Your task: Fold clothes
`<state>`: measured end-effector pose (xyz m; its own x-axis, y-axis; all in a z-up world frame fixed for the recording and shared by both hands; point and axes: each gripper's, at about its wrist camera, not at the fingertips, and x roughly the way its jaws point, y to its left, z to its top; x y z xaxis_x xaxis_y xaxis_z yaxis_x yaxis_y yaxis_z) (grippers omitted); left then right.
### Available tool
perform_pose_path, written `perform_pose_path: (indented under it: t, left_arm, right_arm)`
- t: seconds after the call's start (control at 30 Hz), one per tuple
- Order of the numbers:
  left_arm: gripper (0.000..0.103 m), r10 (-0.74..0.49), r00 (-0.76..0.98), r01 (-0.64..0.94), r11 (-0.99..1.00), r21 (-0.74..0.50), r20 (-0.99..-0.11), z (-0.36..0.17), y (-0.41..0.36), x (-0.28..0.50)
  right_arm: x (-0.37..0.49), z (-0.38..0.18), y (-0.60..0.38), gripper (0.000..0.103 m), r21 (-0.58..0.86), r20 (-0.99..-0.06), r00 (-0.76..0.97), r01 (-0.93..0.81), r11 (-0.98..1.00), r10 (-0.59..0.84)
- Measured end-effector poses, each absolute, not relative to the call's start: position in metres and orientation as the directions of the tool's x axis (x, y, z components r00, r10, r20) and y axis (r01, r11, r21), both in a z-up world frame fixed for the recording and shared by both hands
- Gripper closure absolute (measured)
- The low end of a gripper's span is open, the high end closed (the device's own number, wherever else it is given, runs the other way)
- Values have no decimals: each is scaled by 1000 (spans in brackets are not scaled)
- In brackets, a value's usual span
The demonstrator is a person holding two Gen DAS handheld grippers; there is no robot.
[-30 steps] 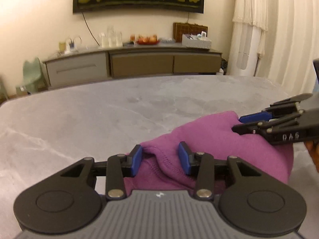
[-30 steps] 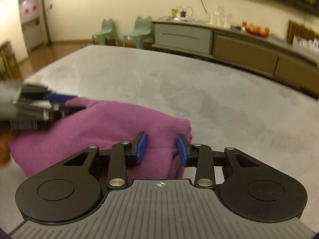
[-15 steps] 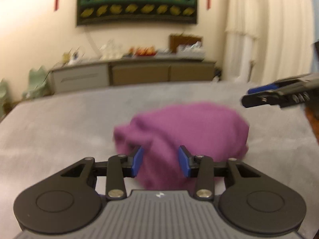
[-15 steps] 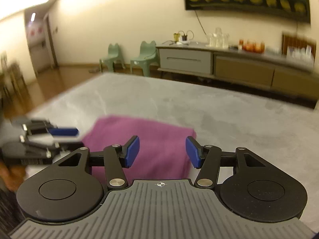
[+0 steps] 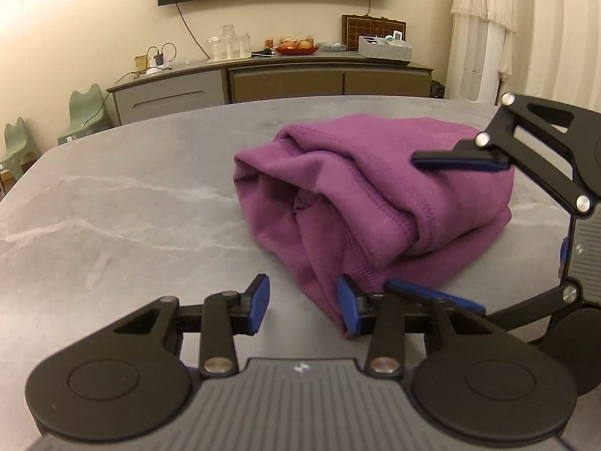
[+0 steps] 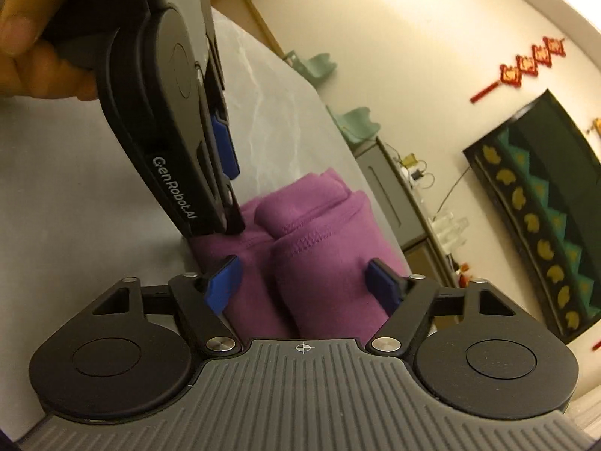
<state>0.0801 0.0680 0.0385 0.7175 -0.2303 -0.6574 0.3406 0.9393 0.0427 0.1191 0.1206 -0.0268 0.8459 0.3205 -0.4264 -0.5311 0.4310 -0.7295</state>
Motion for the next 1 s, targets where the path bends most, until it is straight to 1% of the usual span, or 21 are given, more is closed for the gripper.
perform_pose_path:
  t: [0.07,0.17,0.23,0.3,0.33,0.37,0.43,0.53,0.6,0.67,0.7,0.73,0.77,0.8,0.83,0.87,0.9,0.97,1.0]
  left_arm:
    - [62,-239,717,353,935,45,-655,38,69,82]
    - [62,-254,714,366,930,38,-653,37,71,85]
    - [62,-262,712,372,928,33,-651,36,71,88]
    - [62,-265,712,376,926,34,-650,35,70,90]
    - [61,-263,714,376,926,39,-649,34,70,90]
    - [61,-261,715,376,926,41,-649,34,70,91]
    - [60,-258,716,372,927,42,-649,33,73,91]
    - [60,-236,718,351,935,48,-654,33,80,94]
    - [60,-216,718,334,941,55,-662,32,85,95]
    - [62,-197,727,311,948,60,-657,37,91,94]
    - [62,-193,737,296,954,53,-647,42,96,92]
    - [63,-195,752,280,959,37,-630,51,102,90]
    - [64,-203,769,266,964,14,-606,60,108,86]
    - [64,-217,789,255,967,-15,-575,71,114,82]
    - [64,-231,807,249,968,-42,-544,80,118,77]
    - [64,-254,821,256,964,-68,-512,88,120,72]
    - [64,-284,831,271,958,-98,-479,95,121,69]
    - [64,-334,832,315,942,-119,-444,100,111,67]
    - [64,-358,828,339,933,-122,-432,101,104,67]
  right_arm:
    - [120,-20,122,54,-714,-425,842,-537,449,333]
    - [126,-2,117,55,-657,-428,834,-552,513,349]
    - [132,-6,114,57,-661,-441,835,-550,510,330]
    - [134,-16,113,65,-672,-451,836,-549,497,313]
    - [132,-20,115,76,-685,-450,838,-546,482,309]
    - [129,-21,117,81,-701,-444,841,-540,465,309]
    - [122,-12,118,85,-701,-451,833,-552,452,319]
    - [109,1,111,86,-673,-484,799,-601,431,357]
    - [102,-10,108,86,-675,-514,781,-624,394,356]
    - [96,-23,106,86,-696,-507,781,-621,361,365]
    - [93,-28,105,85,-709,-495,785,-613,350,373]
    - [91,-30,103,81,-720,-478,792,-601,348,379]
    - [89,-31,100,62,-721,-469,795,-597,352,385]
    - [87,-27,94,55,-708,-472,789,-605,364,394]
    - [85,-24,87,45,-694,-475,783,-614,375,402]
    - [83,-16,78,44,-663,-482,772,-631,403,414]
    - [84,-3,64,43,-602,-490,756,-653,459,433]
    - [95,23,26,35,-449,-480,748,-659,604,459]
    - [103,34,3,34,-359,-468,753,-640,679,463]
